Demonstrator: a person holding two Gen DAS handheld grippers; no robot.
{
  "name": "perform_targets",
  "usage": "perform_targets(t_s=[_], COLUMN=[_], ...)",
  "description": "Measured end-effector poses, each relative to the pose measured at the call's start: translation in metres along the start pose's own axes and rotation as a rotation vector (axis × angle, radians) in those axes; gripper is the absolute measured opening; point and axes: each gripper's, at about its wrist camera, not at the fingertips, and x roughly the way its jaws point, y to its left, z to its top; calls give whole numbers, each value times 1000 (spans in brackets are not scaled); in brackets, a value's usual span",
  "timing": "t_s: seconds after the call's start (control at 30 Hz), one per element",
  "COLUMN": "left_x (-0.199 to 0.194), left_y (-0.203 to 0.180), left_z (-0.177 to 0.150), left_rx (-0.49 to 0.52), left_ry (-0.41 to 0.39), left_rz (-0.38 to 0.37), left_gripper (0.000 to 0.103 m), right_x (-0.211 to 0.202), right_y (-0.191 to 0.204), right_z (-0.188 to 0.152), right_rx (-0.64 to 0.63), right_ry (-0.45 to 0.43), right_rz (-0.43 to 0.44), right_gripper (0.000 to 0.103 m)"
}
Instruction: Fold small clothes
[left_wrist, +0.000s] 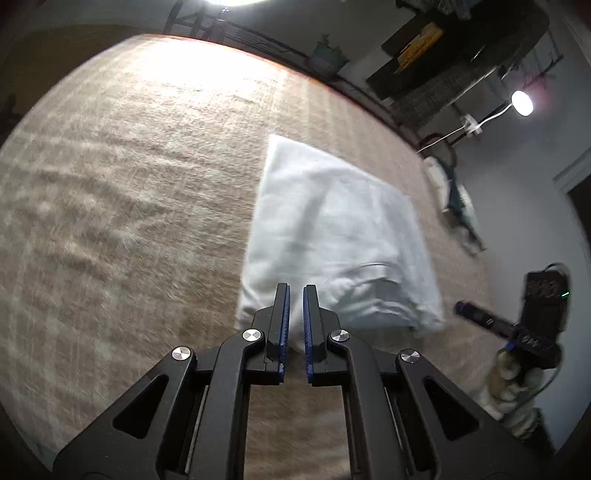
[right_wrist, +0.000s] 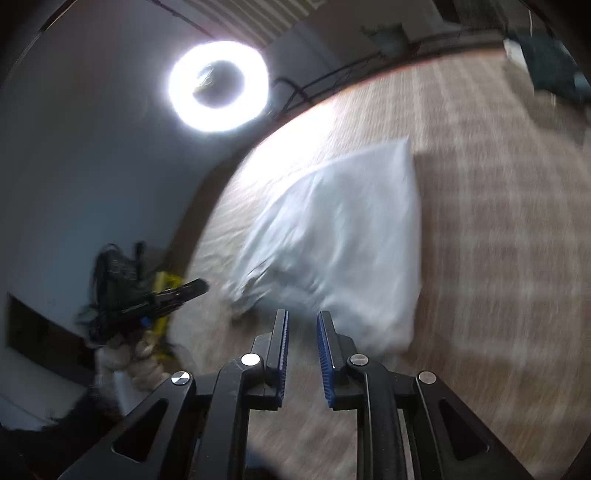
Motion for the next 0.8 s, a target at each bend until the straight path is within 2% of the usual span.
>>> perform_targets(t_s=[0.07,0.1,0.13,0.2,0.3,0.37,0.4,0.43,0.47,0.53,0.6,0.67,0.8], left_x=[13,21,23,21,4,-8,-13,-14,-13,-10,-5,-2,7], left_y=[7,12,16,24,26,27,29,30,31,33,22,4,-19], left_z=[-1,-5,-11,-18,-19,-11,-6,0,6,19,30,41,52], left_rx=[-26,-28,-31,-43,-21,-39,-52,-70,-90,-143,-131,-62,-7], left_ry=[46,78,93,109,64,12,-4,-16,-22,-34,-39,-46,-52], left_rz=[5,31,51,44,59,28,18,3,-7,-27,-44,-42,-54], left_gripper=[3,3,3,3,3,4,6,17,33,38,38,38,38], right_x=[11,15,17,25,25,17,11,6,2,0,-1,8,32], right_y=[-6,-12,-16,-19,-14,-8,-7,-8,-10,-18,-20,-11,35], right_z=[5,6,7,3,1,3,6,8,12,21,29,43,66], right_rx=[31,44,42,34,2,-44,-64,-73,-72,-45,-33,-63,-256], right_ry=[11,25,48,116,184,175,158,135,114,68,7,-10,-62], right_rz=[14,17,-4,-41,-37,-30,-31,-28,-29,-37,-60,-51,-97], right_gripper=[19,22,29,30,30,30,32,39,47,53,49,25,20])
